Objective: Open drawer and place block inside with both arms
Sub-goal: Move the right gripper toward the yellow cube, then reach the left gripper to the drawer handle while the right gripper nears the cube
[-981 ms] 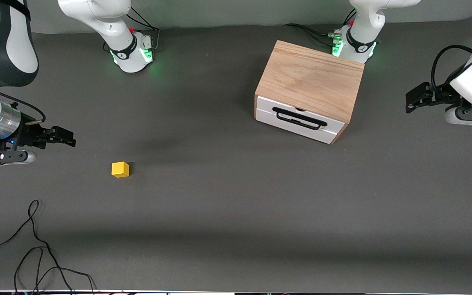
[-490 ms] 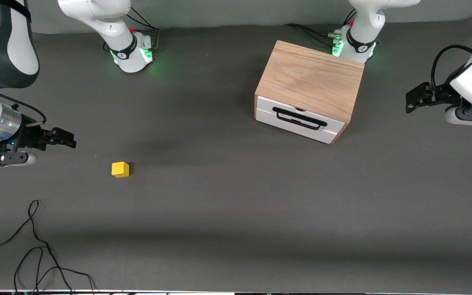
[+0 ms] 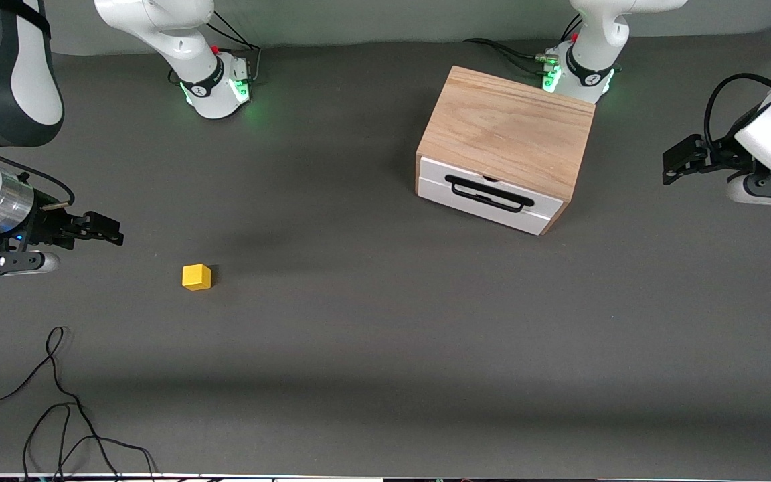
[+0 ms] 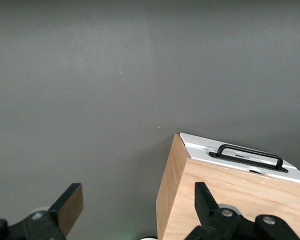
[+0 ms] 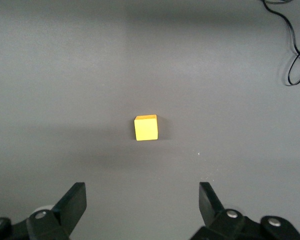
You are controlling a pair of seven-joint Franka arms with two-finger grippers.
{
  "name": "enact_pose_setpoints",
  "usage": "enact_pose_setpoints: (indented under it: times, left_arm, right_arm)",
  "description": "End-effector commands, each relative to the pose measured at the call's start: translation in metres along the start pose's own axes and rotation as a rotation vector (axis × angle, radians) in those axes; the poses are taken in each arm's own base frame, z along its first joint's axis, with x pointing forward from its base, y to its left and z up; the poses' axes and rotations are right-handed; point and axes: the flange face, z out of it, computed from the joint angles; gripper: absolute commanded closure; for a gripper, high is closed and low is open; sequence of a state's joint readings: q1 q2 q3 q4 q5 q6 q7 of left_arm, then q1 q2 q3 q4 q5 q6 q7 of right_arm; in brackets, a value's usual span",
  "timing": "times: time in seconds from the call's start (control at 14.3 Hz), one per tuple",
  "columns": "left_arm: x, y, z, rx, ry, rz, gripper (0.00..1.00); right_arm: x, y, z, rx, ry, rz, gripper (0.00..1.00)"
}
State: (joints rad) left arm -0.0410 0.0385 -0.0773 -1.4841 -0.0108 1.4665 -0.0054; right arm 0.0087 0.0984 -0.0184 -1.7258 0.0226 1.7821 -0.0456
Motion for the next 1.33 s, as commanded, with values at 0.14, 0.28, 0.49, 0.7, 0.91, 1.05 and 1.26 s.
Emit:
enact_pose_setpoints:
  times: [0.14, 0.28, 0.49, 0.7, 0.91, 1.05, 1.26]
  left_arm:
    - [-0.002, 0.008, -0.003, 0.001, 0.001, 0.007, 0.01]
    - [-0.001, 0.011, -0.001, -0.008, -0.001, -0.003, 0.01]
    - [0.002, 0.023, 0.005, -0.011, -0.01, -0.044, 0.01]
    - [0.002, 0.032, 0.008, -0.009, -0.013, -0.052, 0.01]
    - [0.008, 0.059, 0.018, -0.005, -0.022, -0.172, 0.01]
    - [0.012, 0.084, 0.026, -0.002, -0.018, -0.261, 0.01]
    - [0.022, 0.131, 0.056, 0.009, -0.035, -0.412, 0.01]
  right_arm:
    - [0.006, -0.004, -0.001, 0.014, 0.012, 0.008, 0.0]
    - [0.012, -0.006, 0.007, 0.014, 0.022, 0.006, 0.0]
    - [0.012, -0.003, 0.017, 0.015, 0.014, 0.007, 0.0]
    - [0.013, -0.002, 0.018, 0.014, 0.021, 0.009, 0.0]
    - [0.011, -0.002, 0.028, 0.015, 0.012, 0.004, 0.0]
    - [0.016, -0.003, 0.056, 0.013, 0.024, 0.005, 0.0]
    - [0.022, -0.011, 0.081, 0.01, 0.033, -0.018, 0.0]
